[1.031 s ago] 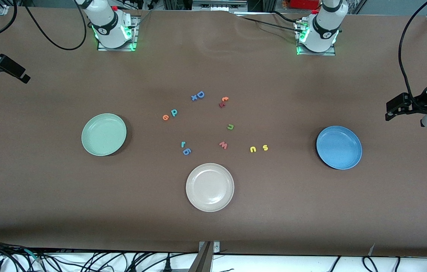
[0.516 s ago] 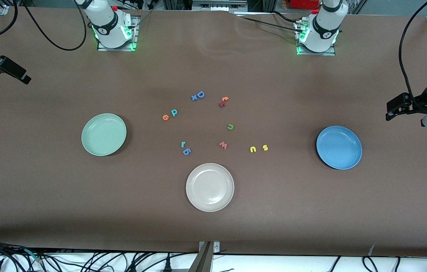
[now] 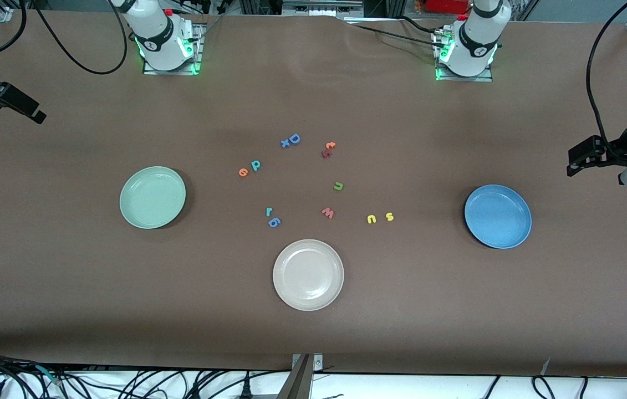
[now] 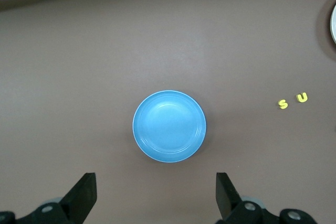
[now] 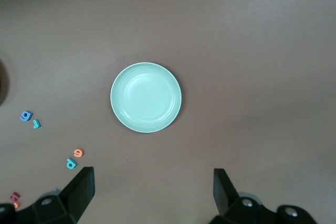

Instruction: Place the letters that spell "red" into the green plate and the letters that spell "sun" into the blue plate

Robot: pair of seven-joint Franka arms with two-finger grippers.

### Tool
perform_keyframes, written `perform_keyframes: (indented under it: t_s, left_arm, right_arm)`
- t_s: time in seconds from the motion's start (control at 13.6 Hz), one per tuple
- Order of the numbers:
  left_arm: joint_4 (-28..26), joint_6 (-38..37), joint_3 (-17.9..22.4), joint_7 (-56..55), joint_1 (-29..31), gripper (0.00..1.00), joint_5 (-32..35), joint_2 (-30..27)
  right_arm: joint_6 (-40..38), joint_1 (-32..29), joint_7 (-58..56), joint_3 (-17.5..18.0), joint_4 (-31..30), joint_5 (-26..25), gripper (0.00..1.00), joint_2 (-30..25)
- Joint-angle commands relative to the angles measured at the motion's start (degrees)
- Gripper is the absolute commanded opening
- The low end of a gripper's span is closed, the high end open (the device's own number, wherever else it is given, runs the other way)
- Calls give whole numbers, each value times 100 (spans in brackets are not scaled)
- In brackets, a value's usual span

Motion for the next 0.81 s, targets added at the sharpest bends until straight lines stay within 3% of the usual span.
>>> perform_keyframes:
  t_s: [0.0, 0.74]
  left_arm:
    - [-124, -28, -11, 28, 4, 100, 143, -127]
    - [-124, -63, -2, 1, 4, 100, 142, -127]
  right_arm:
    - [-63, -17, 60, 12, 37, -93, 100, 3]
    - [-72, -17, 69, 21, 28, -101, 100, -5]
